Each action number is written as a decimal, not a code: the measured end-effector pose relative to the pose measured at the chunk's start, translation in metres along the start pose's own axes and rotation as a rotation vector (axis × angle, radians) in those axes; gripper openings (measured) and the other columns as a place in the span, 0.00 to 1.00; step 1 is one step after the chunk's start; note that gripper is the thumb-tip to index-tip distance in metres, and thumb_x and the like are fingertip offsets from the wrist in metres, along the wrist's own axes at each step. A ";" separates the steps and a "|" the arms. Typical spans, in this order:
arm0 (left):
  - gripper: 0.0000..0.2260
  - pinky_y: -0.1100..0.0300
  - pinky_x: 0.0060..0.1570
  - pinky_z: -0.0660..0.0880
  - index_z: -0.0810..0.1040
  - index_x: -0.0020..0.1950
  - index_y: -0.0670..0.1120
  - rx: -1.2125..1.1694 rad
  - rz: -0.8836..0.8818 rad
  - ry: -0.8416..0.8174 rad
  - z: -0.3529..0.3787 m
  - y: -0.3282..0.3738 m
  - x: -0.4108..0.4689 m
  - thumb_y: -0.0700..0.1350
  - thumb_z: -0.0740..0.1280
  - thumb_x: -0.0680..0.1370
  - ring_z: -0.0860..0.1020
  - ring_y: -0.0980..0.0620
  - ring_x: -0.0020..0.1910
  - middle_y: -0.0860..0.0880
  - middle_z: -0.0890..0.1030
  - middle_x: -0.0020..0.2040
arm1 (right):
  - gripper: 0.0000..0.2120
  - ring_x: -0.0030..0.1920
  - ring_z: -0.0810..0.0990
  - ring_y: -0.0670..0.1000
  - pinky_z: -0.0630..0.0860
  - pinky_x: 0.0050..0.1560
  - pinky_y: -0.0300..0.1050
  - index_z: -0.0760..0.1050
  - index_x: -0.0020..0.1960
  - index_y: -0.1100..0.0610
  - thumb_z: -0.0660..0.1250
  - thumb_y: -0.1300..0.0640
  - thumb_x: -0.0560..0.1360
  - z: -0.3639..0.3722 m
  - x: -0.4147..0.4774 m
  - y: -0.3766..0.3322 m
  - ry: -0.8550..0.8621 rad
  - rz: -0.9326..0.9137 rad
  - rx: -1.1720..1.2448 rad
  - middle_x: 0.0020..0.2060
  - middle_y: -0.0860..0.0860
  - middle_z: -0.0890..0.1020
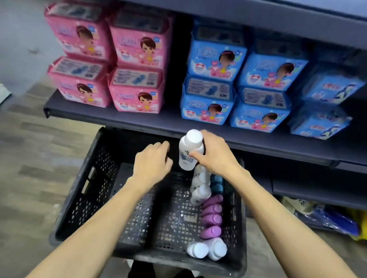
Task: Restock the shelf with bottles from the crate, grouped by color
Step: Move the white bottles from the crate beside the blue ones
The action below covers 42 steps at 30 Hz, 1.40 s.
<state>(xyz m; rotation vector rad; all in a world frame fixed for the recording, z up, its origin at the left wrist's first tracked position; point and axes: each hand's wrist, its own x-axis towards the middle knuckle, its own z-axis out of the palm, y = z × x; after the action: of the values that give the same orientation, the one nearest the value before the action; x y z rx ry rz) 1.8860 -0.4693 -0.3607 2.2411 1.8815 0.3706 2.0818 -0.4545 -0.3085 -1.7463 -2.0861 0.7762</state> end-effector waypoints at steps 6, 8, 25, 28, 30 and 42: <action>0.08 0.51 0.37 0.69 0.70 0.48 0.45 -0.074 0.003 0.155 -0.058 0.018 0.036 0.48 0.64 0.74 0.77 0.41 0.45 0.46 0.77 0.44 | 0.22 0.53 0.78 0.52 0.75 0.50 0.50 0.70 0.66 0.57 0.71 0.49 0.76 -0.049 0.006 -0.038 0.099 -0.145 -0.004 0.55 0.51 0.80; 0.07 0.52 0.36 0.70 0.69 0.47 0.46 -0.094 0.029 0.194 -0.078 0.026 0.044 0.48 0.63 0.74 0.76 0.42 0.43 0.47 0.76 0.43 | 0.22 0.51 0.78 0.52 0.73 0.46 0.48 0.70 0.65 0.57 0.71 0.49 0.77 -0.064 0.006 -0.049 0.129 -0.184 -0.022 0.54 0.51 0.81; 0.04 0.54 0.41 0.73 0.76 0.47 0.52 -0.141 0.201 0.379 -0.233 0.055 0.053 0.50 0.63 0.75 0.77 0.50 0.43 0.54 0.80 0.41 | 0.21 0.51 0.82 0.50 0.78 0.53 0.51 0.72 0.64 0.53 0.74 0.51 0.75 -0.162 -0.022 -0.131 0.372 -0.398 0.096 0.52 0.45 0.83; 0.04 0.54 0.39 0.74 0.75 0.45 0.52 -0.146 0.253 0.441 -0.260 0.062 0.054 0.51 0.64 0.75 0.77 0.50 0.41 0.55 0.80 0.39 | 0.21 0.54 0.82 0.42 0.79 0.57 0.47 0.74 0.64 0.53 0.75 0.54 0.74 -0.191 -0.024 -0.152 0.442 -0.432 0.186 0.54 0.42 0.84; 0.05 0.54 0.38 0.74 0.75 0.44 0.52 -0.115 0.295 0.477 -0.277 0.067 0.057 0.51 0.64 0.74 0.76 0.50 0.40 0.56 0.79 0.38 | 0.21 0.54 0.83 0.43 0.80 0.57 0.47 0.74 0.64 0.52 0.75 0.54 0.74 -0.212 -0.024 -0.166 0.468 -0.441 0.223 0.54 0.43 0.84; 0.06 0.57 0.36 0.67 0.75 0.44 0.51 0.094 0.414 0.634 -0.377 0.094 0.097 0.52 0.63 0.75 0.76 0.49 0.42 0.55 0.79 0.39 | 0.19 0.53 0.83 0.48 0.83 0.52 0.53 0.74 0.63 0.56 0.74 0.53 0.75 -0.309 -0.006 -0.224 0.590 -0.541 0.220 0.53 0.47 0.84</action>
<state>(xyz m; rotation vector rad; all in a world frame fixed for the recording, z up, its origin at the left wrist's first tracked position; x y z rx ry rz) 1.8730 -0.3955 0.0327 2.8077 1.6649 1.1998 2.0753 -0.4213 0.0715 -1.0392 -1.8319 0.2684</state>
